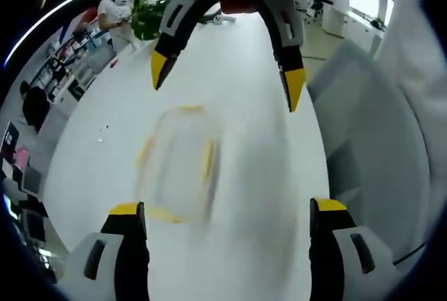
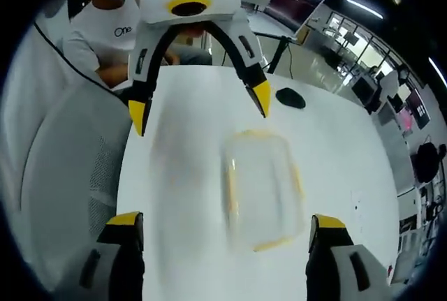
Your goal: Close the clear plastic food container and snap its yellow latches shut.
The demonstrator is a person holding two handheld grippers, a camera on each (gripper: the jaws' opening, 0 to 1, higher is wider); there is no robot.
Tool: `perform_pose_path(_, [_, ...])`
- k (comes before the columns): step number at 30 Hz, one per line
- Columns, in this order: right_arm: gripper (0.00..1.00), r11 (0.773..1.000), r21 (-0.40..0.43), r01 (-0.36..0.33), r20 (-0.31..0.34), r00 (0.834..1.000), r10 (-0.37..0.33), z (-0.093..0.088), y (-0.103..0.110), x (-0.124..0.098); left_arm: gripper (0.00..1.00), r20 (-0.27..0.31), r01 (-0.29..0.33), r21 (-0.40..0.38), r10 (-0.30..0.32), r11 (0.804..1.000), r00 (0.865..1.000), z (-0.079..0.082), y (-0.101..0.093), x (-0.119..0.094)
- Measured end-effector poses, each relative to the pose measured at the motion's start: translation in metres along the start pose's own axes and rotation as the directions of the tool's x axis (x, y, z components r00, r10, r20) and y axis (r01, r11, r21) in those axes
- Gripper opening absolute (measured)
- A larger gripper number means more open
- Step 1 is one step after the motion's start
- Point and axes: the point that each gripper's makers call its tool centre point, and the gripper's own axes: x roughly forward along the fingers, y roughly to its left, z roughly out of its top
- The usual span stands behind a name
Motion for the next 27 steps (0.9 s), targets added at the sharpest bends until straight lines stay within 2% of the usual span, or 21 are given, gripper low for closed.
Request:
perform_pose_path(4, [0.99, 1.000, 0.017, 0.016, 0.044, 0.999, -0.016, 0.005, 0.008, -0.007, 0.95, 0.051, -0.026, -0.036, 0.028, 0.999, 0.998, 0.004, -0.005, -0.008])
perform_pose_path(9, [0.99, 0.996, 0.085, 0.022, 0.144, 0.989, -0.034, 0.015, 0.020, -0.015, 0.95, 0.121, -0.052, -0.088, 0.063, 0.995, 0.991, 0.007, -0.013, -0.019])
perform_pose_path(14, [0.99, 0.990, 0.136, 0.032, 0.198, 0.978, -0.059, 0.011, 0.032, -0.018, 0.93, 0.222, -0.073, -0.129, 0.101, 0.989, 0.970, 0.014, -0.019, -0.031])
perform_pose_path(15, [0.99, 0.989, 0.144, 0.038, 0.204, 0.977, -0.068, 0.010, 0.033, -0.020, 0.93, 0.217, -0.069, -0.137, 0.098, 0.988, 0.971, 0.011, -0.022, -0.032])
perform_pose_path(16, [0.99, 0.985, 0.165, 0.043, 0.224, 0.971, -0.080, 0.012, 0.033, -0.022, 0.94, 0.225, -0.062, -0.147, 0.094, 0.987, 0.970, 0.011, -0.025, -0.032])
perform_pose_path(18, [0.99, 0.977, 0.196, 0.086, 0.277, 0.951, -0.139, 0.015, 0.030, -0.032, 0.90, 0.223, -0.059, -0.158, 0.093, 0.986, 0.970, 0.008, -0.028, -0.033])
perform_pose_path(20, [0.99, 0.969, 0.222, 0.106, 0.300, 0.938, -0.172, 0.014, 0.029, -0.038, 0.91, 0.286, -0.053, -0.217, 0.115, 0.975, 0.951, 0.015, -0.031, -0.038])
perform_pose_path(21, [0.99, 0.962, 0.247, 0.113, 0.321, 0.928, -0.191, 0.013, 0.029, -0.042, 0.92, 0.301, -0.058, -0.239, 0.131, 0.969, 0.945, 0.017, -0.030, -0.040])
perform_pose_path(22, [0.99, 0.961, 0.252, 0.113, 0.326, 0.925, -0.194, 0.012, 0.030, -0.043, 0.93, 0.317, -0.060, -0.253, 0.141, 0.966, 0.938, 0.018, -0.030, -0.042])
perform_pose_path(25, [0.99, 0.953, 0.283, 0.111, 0.334, 0.920, -0.206, 0.005, 0.035, -0.050, 0.95, 0.342, -0.039, -0.286, 0.140, 0.957, 0.929, 0.017, -0.039, -0.045])
perform_pose_path(27, [0.99, 0.940, 0.324, 0.105, 0.363, 0.904, -0.227, 0.006, 0.039, -0.056, 0.96, 0.351, -0.050, -0.291, 0.155, 0.955, 0.923, 0.016, -0.046, -0.047])
